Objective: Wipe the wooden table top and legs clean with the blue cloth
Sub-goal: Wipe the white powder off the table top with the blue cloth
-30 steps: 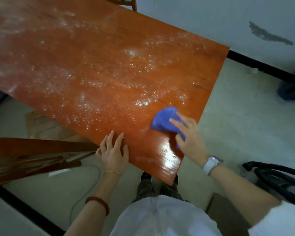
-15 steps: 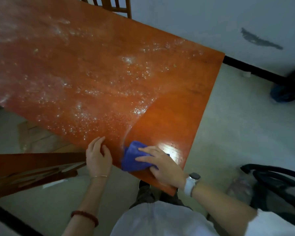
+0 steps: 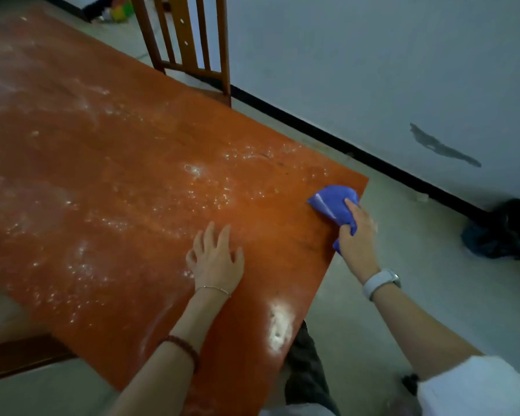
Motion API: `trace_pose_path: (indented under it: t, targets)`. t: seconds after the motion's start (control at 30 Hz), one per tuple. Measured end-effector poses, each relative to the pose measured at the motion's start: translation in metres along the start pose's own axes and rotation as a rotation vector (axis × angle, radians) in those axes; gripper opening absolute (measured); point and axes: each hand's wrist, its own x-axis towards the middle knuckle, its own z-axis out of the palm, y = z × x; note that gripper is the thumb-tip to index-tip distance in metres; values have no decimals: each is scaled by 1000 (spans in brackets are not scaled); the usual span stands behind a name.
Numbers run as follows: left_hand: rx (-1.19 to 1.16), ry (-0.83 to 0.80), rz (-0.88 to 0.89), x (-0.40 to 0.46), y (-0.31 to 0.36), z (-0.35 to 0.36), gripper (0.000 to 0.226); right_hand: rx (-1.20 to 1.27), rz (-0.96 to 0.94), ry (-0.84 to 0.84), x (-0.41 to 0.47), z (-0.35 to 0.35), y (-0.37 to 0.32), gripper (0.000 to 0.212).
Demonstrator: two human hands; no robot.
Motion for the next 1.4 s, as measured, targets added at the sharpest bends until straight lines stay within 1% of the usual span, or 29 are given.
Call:
trace_pose_path:
  t: [0.07, 0.13, 0.2, 0.27, 0.3, 0.37, 0.43, 0.5, 0.53, 0.57, 0.6, 0.63, 0.7, 0.73, 0.8, 0.83, 0.87, 0.9, 0.93, 0.97, 1.0, 1.1, 1.13, 1.17, 1.2, 1.23, 1.3, 1.37, 1.4]
  targets:
    - [39, 9, -85, 20, 15, 15, 53, -31, 14, 20, 54, 0, 12, 59]
    - [57, 46, -174, 32, 22, 28, 53, -85, 2, -9, 104, 4, 18, 55]
    - [94, 89, -212, 36, 23, 35, 52, -201, -5, -69, 139, 12, 17, 51]
    - [115, 114, -225, 36, 22, 38, 50, -329, -26, -128, 153, 28, 10, 53]
    - [111, 120, -229, 37, 21, 38, 49, -387, -69, -135, 150, 37, 5, 55]
    - [55, 155, -241, 38, 20, 34, 43, -441, -258, -158, 121, 55, -3, 59]
    - [-65, 254, -272, 42, 17, 28, 37, -370, -521, -319, 77, 63, -12, 57]
    - [-104, 353, -329, 43, 12, 22, 35, -198, -721, -590, 46, 61, -15, 53]
    - [-75, 370, -363, 44, 9, 19, 36, -87, -743, -696, 44, 55, -16, 51]
    - [-40, 361, -401, 44, 6, 16, 38, 9, -717, -723, 51, 48, -19, 50]
    - [-9, 330, -439, 44, 3, 15, 41, 58, -672, -671, 66, 43, -21, 50]
    - [14, 287, -469, 44, 1, 15, 44, 67, -619, -572, 84, 40, -22, 50]
    - [44, 209, -501, 43, -2, 19, 48, -28, -491, -371, 131, 41, -27, 49]
    - [50, 194, -505, 43, -3, 21, 49, -95, -415, -321, 154, 45, -32, 49]
    - [48, 193, -504, 42, -5, 23, 49, -227, -239, -307, 188, 58, -41, 50]
    - [50, 192, -504, 42, -6, 22, 49, -289, -180, -322, 194, 68, -44, 51]
    - [54, 187, -503, 41, -7, 21, 49, -347, -170, -325, 192, 78, -47, 51]
    - [57, 179, -500, 41, -8, 20, 48, -400, -213, -312, 184, 86, -48, 50]
    - [52, 170, -496, 40, -10, 17, 47, -434, -317, -288, 169, 93, -47, 48]
    - [38, 163, -493, 40, -12, 15, 45, -440, -460, -300, 149, 98, -46, 46]
    - [18, 159, -492, 40, -14, 13, 44, -409, -610, -353, 126, 100, -45, 45]
    - [-45, 178, -471, 36, -19, 8, 41, -223, -975, -656, 61, 94, -42, 51]
    - [-71, 206, -458, 35, -21, 6, 40, -151, -1041, -753, 49, 88, -44, 52]
    - [-94, 244, -445, 32, -22, 4, 40, -84, -1064, -809, 46, 84, -45, 53]
    - [-108, 285, -435, 29, -24, 4, 40, -25, -1050, -791, 51, 80, -46, 54]
    - [-109, 325, -431, 26, -25, 3, 39, 11, -1004, -714, 62, 77, -47, 56]
    - [-92, 377, -450, 16, -27, 5, 38, -18, -827, -505, 93, 70, -48, 61]
    - [-78, 386, -499, 3, -28, 10, 40, -200, -592, -356, 119, 65, -46, 66]
    - [-75, 379, -526, -4, -30, 14, 41, -332, -515, -318, 126, 65, -42, 67]
